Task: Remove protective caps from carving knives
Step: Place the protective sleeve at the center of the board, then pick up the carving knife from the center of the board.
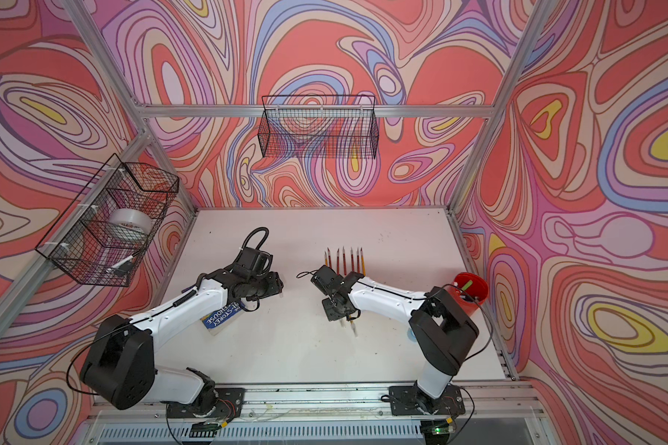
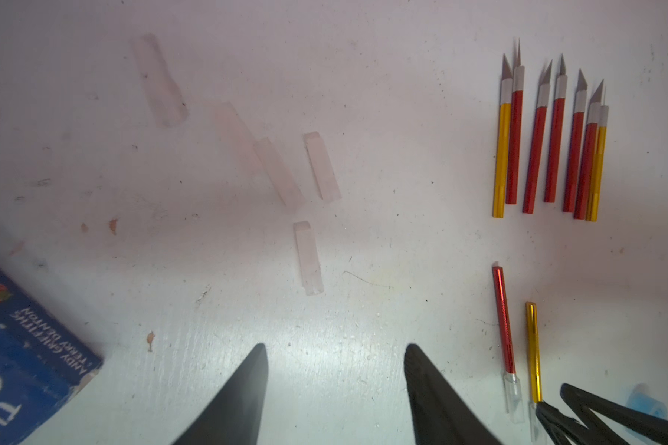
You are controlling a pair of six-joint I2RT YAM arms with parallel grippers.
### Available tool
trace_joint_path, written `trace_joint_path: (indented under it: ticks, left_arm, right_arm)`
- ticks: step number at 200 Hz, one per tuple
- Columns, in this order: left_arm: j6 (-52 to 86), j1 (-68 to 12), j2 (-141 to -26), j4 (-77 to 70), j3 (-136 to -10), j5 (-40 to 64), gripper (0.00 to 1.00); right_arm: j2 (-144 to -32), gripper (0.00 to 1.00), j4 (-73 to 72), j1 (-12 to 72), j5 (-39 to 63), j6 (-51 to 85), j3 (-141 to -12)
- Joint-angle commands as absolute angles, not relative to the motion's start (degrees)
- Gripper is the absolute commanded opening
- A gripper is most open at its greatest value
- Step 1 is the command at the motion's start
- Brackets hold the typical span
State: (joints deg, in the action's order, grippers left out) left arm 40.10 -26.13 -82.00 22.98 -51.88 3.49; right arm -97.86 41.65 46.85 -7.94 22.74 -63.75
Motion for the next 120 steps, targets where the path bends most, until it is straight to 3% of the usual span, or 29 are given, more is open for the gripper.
trace_joint_path:
  ticks: [1,78,120]
  left_arm:
    - [40.12,-26.37,-82.53,22.45,-53.44,4.1,0.6]
    - [40.1,-26.37,-84.11,22.06,-53.88,5.42,0.6]
    - [40.0,-26.37,-83.51,22.32,-53.36,5.29,0.61]
  right_arm:
    - [-100.47,0.3,39.63,46.8,-9.08,21.65,-63.8]
    - [-103.93,0.3,34.55,45.03,-4.6,20.88,-61.6]
    - [-108.0,0.24,30.27,43.65,0.14,17.44,-63.61]
